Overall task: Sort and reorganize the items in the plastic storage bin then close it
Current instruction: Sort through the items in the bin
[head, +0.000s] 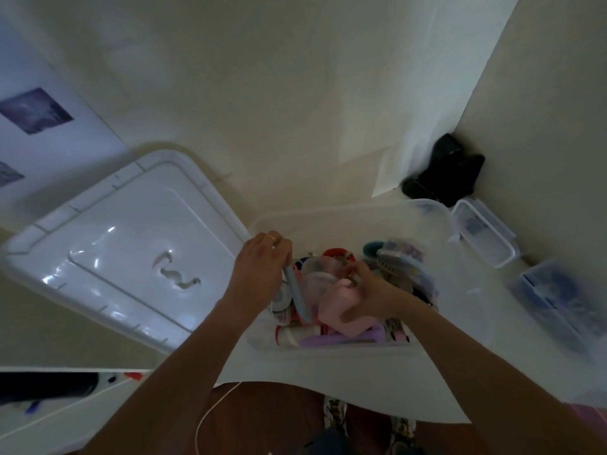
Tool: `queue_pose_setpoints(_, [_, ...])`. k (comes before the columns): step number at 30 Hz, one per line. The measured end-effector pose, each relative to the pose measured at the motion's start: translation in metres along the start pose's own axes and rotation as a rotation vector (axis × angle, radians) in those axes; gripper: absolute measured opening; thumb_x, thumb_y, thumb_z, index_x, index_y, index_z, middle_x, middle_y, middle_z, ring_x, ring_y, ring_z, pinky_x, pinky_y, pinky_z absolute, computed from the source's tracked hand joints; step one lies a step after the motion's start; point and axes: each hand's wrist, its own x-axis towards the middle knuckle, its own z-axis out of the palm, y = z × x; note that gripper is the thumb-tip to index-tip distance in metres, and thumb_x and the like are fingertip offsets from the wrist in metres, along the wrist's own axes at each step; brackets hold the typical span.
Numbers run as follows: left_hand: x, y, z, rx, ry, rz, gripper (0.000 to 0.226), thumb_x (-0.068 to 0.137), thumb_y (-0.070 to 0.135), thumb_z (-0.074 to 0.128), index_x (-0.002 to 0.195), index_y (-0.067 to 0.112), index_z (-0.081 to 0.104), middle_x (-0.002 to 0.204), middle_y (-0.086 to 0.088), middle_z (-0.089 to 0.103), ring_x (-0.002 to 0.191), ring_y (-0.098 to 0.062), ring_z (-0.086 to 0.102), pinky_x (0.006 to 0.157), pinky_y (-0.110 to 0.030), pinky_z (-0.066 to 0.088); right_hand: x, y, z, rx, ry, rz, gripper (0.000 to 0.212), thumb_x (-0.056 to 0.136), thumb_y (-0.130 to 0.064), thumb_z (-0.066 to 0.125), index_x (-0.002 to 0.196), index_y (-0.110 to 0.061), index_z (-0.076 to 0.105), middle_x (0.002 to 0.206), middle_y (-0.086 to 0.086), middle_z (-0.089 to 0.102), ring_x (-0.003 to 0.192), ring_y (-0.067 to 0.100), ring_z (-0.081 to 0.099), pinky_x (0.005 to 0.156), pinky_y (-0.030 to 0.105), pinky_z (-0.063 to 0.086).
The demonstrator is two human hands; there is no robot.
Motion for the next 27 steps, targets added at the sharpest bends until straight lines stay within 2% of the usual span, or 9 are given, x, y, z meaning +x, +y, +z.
queue_pose_setpoints(5, [-0.005, 0.0, 0.009, -0.03, -0.02, -0.017, 0.04, 0.058, -0.013, 0.072, 0.079, 0.019, 0.058, 0.115, -0.007, 0.06, 0.092, -0.025, 0.062, 0.063, -0.031, 0.049, 0.006, -0.007, 0.009, 0.034, 0.028, 0.029, 0.12, 0.059, -0.03, 0.092, 0.148, -0.023, 0.013, 0.135, -0.008, 0.025, 0.125, 0.013, 0.035, 0.101, 0.032, 0.041])
queue_pose_setpoints(8, [-0.008, 0.002, 0.012, -0.055, -0.068, -0.033, 0.038, 0.06, -0.013, 0.069, 0.081, 0.018, 0.062, 0.123, -0.011, 0.059, 0.102, -0.03, 0.063, 0.068, -0.038, 0.058, 0.005, -0.002, 0.009, -0.055, 0.069, -0.013, 0.084, 0.062, -0.026, 0.087, 0.13, -0.02, 0.037, 0.126, 0.0, 0.03, 0.121, 0.021, 0.04, 0.094, 0.033, 0.042])
queue_pose_setpoints(10, [-0.01, 0.006, 0.013, -0.037, -0.048, 0.005, 0.031, 0.063, -0.009, 0.064, 0.078, 0.018, 0.067, 0.12, -0.014, 0.063, 0.105, -0.034, 0.063, 0.08, -0.042, 0.058, 0.002, -0.003, 0.012, -0.04, 0.092, -0.048, 0.07, 0.064, -0.024, 0.084, 0.119, -0.021, 0.043, 0.122, 0.002, 0.039, 0.113, 0.024, 0.046, 0.087, 0.034, 0.045])
queue_pose_setpoints(13, [-0.012, 0.014, 0.016, 0.08, -0.03, 0.128, 0.035, 0.072, 0.015, 0.042, 0.082, 0.015, 0.075, 0.116, -0.014, 0.069, 0.115, -0.034, 0.063, 0.102, -0.051, 0.048, 0.001, -0.007, 0.015, -0.006, 0.094, -0.088, 0.069, 0.067, -0.028, 0.086, 0.122, -0.024, 0.045, 0.12, 0.0, 0.053, 0.108, 0.022, 0.054, 0.086, 0.039, 0.05])
queue_pose_setpoints(15, [-0.009, 0.021, 0.018, 0.094, -0.08, 0.132, 0.046, 0.075, 0.024, 0.036, 0.094, 0.013, 0.076, 0.112, -0.011, 0.072, 0.109, -0.031, 0.066, 0.102, -0.047, 0.049, 0.001, -0.01, 0.017, -0.032, 0.088, -0.142, 0.071, 0.069, -0.027, 0.085, 0.128, -0.024, 0.046, 0.126, -0.003, 0.056, 0.112, 0.017, 0.054, 0.084, 0.031, 0.047])
queue_pose_setpoints(19, [0.013, 0.038, 0.023, 0.136, -0.216, -0.047, 0.042, 0.091, 0.043, 0.039, 0.111, 0.017, 0.065, 0.093, -0.005, 0.071, 0.085, -0.027, 0.068, 0.08, -0.037, 0.048, 0.0, -0.013, 0.02, -0.039, 0.084, -0.136, 0.073, 0.074, -0.024, 0.081, 0.137, -0.022, 0.043, 0.129, -0.005, 0.053, 0.109, 0.013, 0.051, 0.078, 0.023, 0.038])
queue_pose_setpoints(23, [0.051, 0.048, 0.038, 0.165, -0.43, -0.302, 0.066, 0.097, 0.064, 0.035, 0.123, 0.005, 0.049, 0.109, -0.014, 0.066, 0.099, -0.032, 0.066, 0.081, -0.037, 0.047, -0.002, -0.008, 0.023, -0.062, 0.217, 0.055, 0.064, 0.078, -0.035, 0.076, 0.134, -0.019, 0.049, 0.128, 0.003, 0.056, 0.121, 0.022, 0.05, 0.094, 0.035, 0.044])
queue_pose_setpoints(25, [0.067, 0.048, 0.053, 0.058, -0.505, -0.425, 0.068, 0.097, 0.063, 0.036, 0.128, 0.002, 0.044, 0.12, -0.017, 0.062, 0.109, -0.034, 0.062, 0.084, -0.038, 0.046, -0.002, -0.003, 0.025, -0.196, 0.22, 0.141, 0.058, 0.086, -0.041, 0.064, 0.138, -0.019, 0.047, 0.126, 0.007, 0.059, 0.124, 0.028, 0.046, 0.1, 0.037, 0.038])
queue_pose_setpoints(27, [0.075, 0.045, 0.071, -0.033, -0.538, -0.527, 0.067, 0.097, 0.06, 0.04, 0.131, 0.002, 0.041, 0.128, -0.019, 0.058, 0.116, -0.036, 0.058, 0.089, -0.04, 0.046, -0.005, 0.004, 0.026, -0.21, 0.195, 0.195, 0.064, 0.089, -0.044, 0.06, 0.145, -0.021, 0.04, 0.13, 0.007, 0.058, 0.123, 0.028, 0.05, 0.097, 0.036, 0.043])
